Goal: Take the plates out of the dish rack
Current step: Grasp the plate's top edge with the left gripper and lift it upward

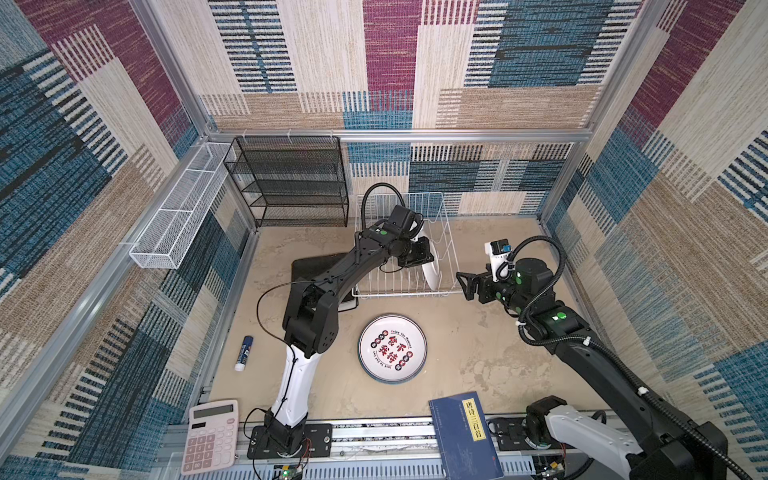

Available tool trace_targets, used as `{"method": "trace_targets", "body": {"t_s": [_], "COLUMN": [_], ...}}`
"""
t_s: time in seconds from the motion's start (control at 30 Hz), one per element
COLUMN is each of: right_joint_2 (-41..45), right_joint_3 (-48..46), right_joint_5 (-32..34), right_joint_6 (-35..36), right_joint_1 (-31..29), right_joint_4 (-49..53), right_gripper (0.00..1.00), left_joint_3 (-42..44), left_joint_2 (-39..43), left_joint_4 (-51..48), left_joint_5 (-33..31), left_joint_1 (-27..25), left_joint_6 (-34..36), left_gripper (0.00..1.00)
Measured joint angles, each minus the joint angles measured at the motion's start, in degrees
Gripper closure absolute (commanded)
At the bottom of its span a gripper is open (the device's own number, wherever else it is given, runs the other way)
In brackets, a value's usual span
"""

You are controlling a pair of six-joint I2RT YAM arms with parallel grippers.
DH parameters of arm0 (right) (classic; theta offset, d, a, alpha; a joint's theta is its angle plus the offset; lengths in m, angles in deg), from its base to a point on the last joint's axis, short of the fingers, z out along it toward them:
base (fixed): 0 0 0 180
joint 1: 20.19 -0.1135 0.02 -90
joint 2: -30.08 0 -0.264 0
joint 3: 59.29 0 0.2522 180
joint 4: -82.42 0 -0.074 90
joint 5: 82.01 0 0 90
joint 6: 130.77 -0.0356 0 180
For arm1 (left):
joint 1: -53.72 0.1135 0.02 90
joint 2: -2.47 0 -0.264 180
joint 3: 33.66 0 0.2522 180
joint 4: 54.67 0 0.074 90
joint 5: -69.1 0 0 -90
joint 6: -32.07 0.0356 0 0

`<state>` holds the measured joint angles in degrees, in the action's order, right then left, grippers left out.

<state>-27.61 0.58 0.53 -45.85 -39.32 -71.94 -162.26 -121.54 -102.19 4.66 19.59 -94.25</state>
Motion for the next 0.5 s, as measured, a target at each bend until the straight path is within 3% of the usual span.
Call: {"method": "trace_targets", "body": {"t_s": [0.5], "right_joint_2": [1.4], "right_joint_3": [0.1], "right_joint_5": [0.2], "right_joint_6": [-0.7], "right_joint_1": [0.1], "right_joint_4": [-0.1], "right_gripper": [0.01], "left_joint_3": [-0.8], "left_joint_2": [7.0], "left_joint_4": [-2.1], "left_joint_5": [-0.2], "left_joint_1": [0.0], "left_joint_6": [0.2], "left_gripper": [1.00]}}
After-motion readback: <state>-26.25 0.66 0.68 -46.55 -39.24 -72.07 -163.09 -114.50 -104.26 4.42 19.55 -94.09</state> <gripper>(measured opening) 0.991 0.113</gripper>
